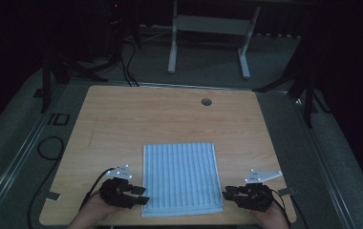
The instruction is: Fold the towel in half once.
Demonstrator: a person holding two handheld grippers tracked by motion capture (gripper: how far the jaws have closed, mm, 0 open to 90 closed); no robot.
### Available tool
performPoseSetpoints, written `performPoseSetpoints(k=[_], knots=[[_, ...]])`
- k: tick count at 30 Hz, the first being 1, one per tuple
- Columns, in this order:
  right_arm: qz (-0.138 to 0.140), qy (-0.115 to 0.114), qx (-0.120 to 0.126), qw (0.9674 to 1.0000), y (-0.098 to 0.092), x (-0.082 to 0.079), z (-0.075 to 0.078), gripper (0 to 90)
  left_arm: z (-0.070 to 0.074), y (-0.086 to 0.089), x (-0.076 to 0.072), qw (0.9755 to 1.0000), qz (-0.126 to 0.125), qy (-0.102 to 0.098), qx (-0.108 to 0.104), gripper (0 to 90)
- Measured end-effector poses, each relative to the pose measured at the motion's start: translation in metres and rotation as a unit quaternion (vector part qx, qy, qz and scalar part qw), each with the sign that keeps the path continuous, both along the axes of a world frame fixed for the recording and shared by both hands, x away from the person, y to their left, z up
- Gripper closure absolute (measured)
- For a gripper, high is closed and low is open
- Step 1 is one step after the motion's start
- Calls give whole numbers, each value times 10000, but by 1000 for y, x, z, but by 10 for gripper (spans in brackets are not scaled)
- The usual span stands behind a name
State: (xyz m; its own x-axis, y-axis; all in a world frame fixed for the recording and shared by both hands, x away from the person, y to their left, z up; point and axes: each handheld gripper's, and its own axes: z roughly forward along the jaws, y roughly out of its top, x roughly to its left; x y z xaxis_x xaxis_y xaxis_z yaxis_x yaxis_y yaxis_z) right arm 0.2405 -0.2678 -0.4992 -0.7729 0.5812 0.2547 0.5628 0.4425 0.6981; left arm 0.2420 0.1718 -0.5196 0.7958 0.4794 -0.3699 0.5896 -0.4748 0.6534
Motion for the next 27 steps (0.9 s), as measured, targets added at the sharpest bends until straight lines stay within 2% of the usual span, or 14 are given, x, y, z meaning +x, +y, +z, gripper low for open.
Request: performPoseSetpoints(k=[1, 2, 3, 6, 9, 12, 17, 18, 19, 20, 23, 27], knots=[[12, 46, -5, 10000, 1, 2, -2, 691, 0, 0, 0, 10000, 0, 0, 0, 533], [85, 84, -88, 9999, 8, 9, -9, 692, -3, -3, 8, 9999, 155, -19, 38, 507], [137, 163, -137, 9997, 12, 14, -12, 692, -5, -5, 12, 9998, 182, 3, 50, 506], [294, 182, -298, 9990, 26, 28, -20, 692, -10, -9, 24, 9995, 250, -19, 170, 506], [421, 65, -481, 9979, 39, 43, -24, 679, -15, -11, 36, 9993, 299, -45, 218, 506], [464, -45, -589, 9972, 46, 60, -22, 656, -15, -12, 46, 9992, 346, -60, 211, 505], [325, -247, -698, 9967, 48, 90, -12, 659, -7, -9, 66, 9984, 495, -190, 170, 478], [325, -247, -698, 9967, 48, 90, -12, 659, -7, -9, 66, 9984, 495, -190, 170, 478], [278, -265, -693, 9969, 48, 96, -9, 662, -3, -7, 74, 9977, 620, -221, 171, 478], [196, -324, -709, 9968, 47, 105, -6, 669, -2, -6, 78, 9975, 644, -244, 177, 478], [181, -312, -749, 9965, 49, 118, -4, 667, 0, -7, 89, 9969, 686, -292, 254, 479], [172, -227, -880, 9957, 55, 132, -11, 644, -7, -14, 100, 9963, 743, -215, 368, 481]])
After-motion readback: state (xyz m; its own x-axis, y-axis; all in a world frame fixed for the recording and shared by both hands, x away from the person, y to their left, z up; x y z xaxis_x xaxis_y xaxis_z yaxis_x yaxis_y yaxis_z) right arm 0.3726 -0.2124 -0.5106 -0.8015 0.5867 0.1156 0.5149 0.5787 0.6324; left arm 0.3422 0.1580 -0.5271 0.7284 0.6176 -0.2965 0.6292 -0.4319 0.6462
